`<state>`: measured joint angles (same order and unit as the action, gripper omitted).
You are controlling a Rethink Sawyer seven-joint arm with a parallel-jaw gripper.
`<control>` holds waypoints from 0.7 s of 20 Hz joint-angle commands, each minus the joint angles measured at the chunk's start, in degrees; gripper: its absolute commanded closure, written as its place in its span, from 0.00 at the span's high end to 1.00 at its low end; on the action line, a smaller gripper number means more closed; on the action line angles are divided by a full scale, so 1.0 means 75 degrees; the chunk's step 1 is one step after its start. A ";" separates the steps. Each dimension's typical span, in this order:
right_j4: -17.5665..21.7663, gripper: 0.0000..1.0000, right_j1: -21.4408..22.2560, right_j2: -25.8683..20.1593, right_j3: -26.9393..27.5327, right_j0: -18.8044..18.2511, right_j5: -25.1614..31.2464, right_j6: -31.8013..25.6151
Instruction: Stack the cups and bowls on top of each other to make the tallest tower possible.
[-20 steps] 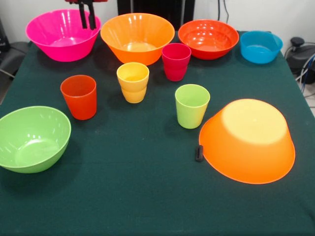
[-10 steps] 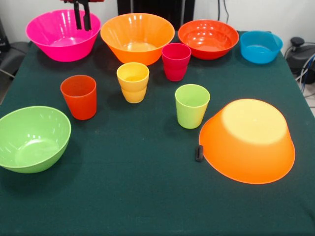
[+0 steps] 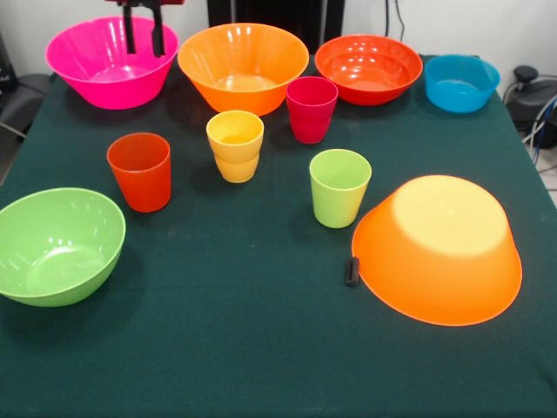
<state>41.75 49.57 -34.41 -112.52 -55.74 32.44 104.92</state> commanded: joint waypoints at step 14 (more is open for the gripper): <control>-0.0024 1.00 -0.0500 0.1994 0.0356 0.1239 -0.1373 0.2423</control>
<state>41.47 49.05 -25.93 -111.82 -51.15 28.11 107.40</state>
